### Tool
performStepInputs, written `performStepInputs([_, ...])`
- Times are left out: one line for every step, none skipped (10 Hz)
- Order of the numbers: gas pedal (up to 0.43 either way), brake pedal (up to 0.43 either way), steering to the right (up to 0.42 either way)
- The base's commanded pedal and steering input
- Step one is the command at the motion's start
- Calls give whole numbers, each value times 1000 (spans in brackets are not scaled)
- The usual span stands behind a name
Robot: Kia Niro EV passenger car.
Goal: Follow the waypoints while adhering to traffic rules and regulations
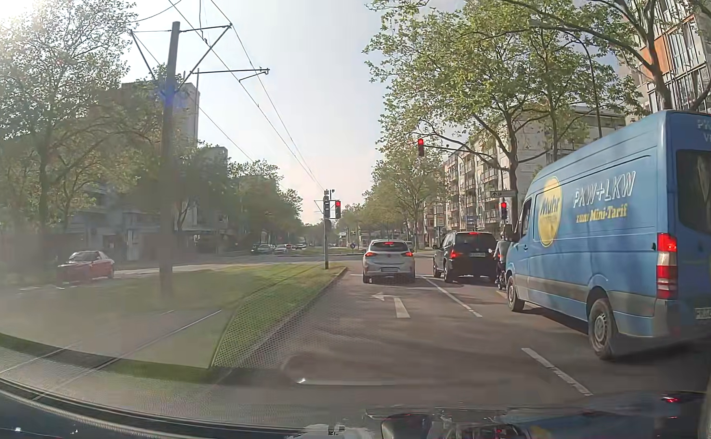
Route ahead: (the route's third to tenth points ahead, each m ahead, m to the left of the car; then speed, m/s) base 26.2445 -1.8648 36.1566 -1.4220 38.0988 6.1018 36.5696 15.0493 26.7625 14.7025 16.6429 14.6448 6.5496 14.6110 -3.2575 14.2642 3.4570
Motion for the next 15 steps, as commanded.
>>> performStepInputs([0, 0, 0])
performStepInputs([0, 0, 0])
performStepInputs([0, 0, -1])
performStepInputs([0, 0, -1])
performStepInputs([0, 0, -2])
performStepInputs([0, 6, -1])
performStepInputs([0, 18, -1])
performStepInputs([0, 37, -1])
performStepInputs([0, 49, -1])
performStepInputs([0, 61, -1])
performStepInputs([0, 67, -1])
performStepInputs([0, 67, -1])
performStepInputs([0, 79, -1])
performStepInputs([0, 85, -1])
performStepInputs([0, 91, -1])
